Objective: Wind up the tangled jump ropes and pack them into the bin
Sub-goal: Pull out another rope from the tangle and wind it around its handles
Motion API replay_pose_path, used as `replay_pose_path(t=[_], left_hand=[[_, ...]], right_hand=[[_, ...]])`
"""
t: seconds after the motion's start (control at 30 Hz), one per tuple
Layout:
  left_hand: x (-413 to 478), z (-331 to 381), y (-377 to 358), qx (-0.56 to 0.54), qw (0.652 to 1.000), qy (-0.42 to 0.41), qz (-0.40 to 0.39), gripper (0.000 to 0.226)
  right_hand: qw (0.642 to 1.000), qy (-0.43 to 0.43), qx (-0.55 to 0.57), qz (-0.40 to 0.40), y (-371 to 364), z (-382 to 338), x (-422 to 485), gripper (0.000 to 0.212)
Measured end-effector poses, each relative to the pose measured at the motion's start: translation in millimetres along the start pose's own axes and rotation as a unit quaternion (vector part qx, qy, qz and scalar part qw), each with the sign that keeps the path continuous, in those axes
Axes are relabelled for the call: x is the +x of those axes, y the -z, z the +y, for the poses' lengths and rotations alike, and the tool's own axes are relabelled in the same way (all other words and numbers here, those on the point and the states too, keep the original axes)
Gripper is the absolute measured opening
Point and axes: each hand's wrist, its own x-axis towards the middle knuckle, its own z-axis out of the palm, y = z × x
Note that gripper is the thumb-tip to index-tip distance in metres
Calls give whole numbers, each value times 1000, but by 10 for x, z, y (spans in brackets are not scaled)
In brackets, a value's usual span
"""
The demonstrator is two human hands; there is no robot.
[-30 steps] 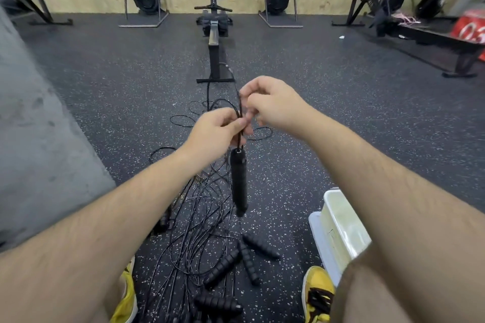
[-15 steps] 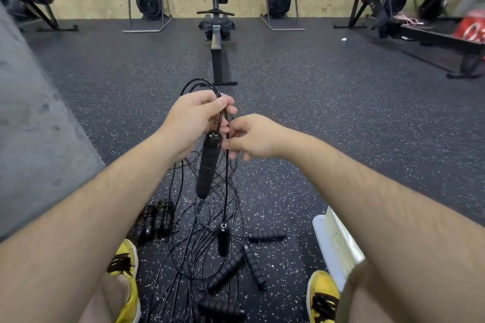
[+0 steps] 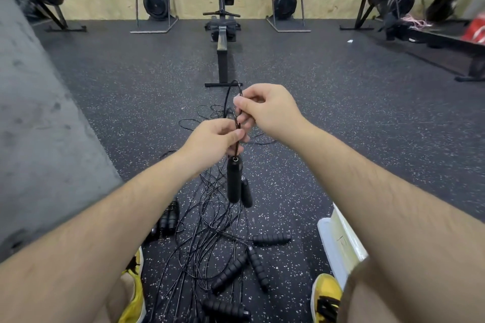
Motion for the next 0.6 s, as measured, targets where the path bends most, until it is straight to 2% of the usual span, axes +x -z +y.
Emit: replay_pose_path(t=[0.07, 0.13, 0.23, 0.3, 0.47, 0.6], left_hand=[[16, 16, 21, 10, 1000, -2, 15, 16], [27, 67, 61, 18, 999, -11, 25, 14], [27, 168, 120, 5, 998, -36, 43, 18], [14, 227, 154, 0, 998, -46, 42, 19], [-9, 264, 248, -9, 998, -52, 16, 17], [10, 215, 334, 0, 999, -44, 20, 17]], right_hand=[[1000, -12, 17, -8, 5, -12, 0, 7], [998, -59, 3, -37, 21, -13, -25, 12], [972, -106, -129, -164, 30, 70, -101, 19], [956, -106, -156, -225, -4, 126, -153, 20], [971, -76, -93, -207, -87, 126, -166, 3], [986, -54, -85, -131, -118, 130, -89, 8]])
